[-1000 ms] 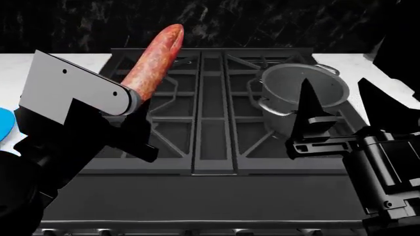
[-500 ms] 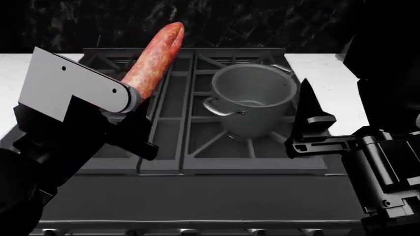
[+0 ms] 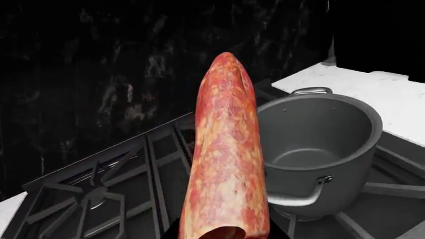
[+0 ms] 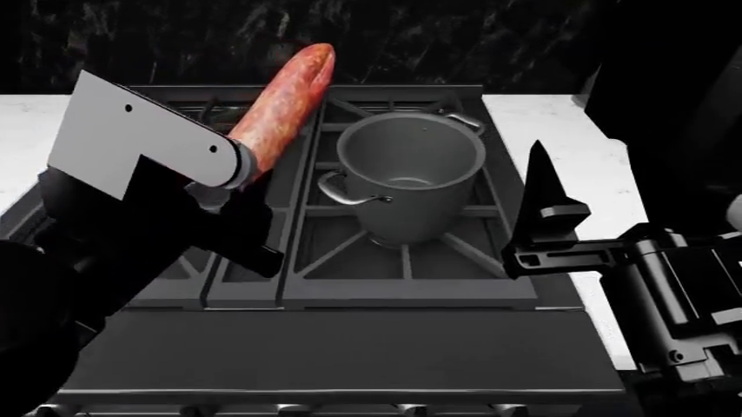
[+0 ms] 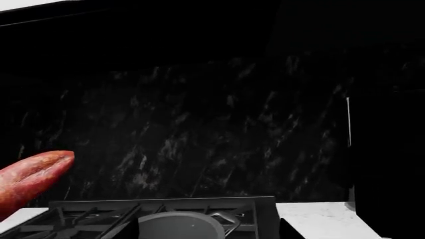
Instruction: Frozen meat rests on a plate on the counter. Retrieve the meat and place it in a pot on a burner. Then turn the burner on.
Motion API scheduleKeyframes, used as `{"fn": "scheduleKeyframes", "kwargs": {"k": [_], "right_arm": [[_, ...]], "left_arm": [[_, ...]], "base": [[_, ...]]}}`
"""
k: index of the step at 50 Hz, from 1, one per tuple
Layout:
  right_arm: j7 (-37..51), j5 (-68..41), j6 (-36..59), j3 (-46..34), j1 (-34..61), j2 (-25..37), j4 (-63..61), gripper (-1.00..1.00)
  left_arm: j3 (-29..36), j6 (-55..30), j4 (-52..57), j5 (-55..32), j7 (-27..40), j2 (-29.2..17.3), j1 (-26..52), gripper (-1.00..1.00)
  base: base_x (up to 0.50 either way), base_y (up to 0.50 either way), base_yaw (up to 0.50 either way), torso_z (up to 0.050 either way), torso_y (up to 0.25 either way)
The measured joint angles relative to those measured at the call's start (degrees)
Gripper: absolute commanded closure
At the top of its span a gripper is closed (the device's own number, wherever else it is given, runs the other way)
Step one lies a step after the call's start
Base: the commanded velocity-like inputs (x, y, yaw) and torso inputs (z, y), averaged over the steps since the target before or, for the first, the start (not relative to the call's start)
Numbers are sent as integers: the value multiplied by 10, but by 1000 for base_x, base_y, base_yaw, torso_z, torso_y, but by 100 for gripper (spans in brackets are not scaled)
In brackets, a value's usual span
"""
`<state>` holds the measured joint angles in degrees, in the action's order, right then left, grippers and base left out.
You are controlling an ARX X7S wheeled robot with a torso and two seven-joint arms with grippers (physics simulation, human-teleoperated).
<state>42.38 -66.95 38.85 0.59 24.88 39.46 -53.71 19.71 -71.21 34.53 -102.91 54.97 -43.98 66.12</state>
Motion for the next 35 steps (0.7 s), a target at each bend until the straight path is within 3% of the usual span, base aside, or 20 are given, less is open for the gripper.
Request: {"fn": "scheduleKeyframes", "kwargs": {"k": [14, 35], "right_arm": [[-12, 12, -10, -1, -5, -3, 14, -100], [-20, 21, -16, -5, -6, -4, 33, -100]], "left_arm": [[91, -107, -157, 12, -96, 42, 171, 100], [338, -159, -348, 196, -428, 129, 443, 100]], "base": [[0, 0, 0, 0, 0], [0, 0, 0, 0, 0]]}}
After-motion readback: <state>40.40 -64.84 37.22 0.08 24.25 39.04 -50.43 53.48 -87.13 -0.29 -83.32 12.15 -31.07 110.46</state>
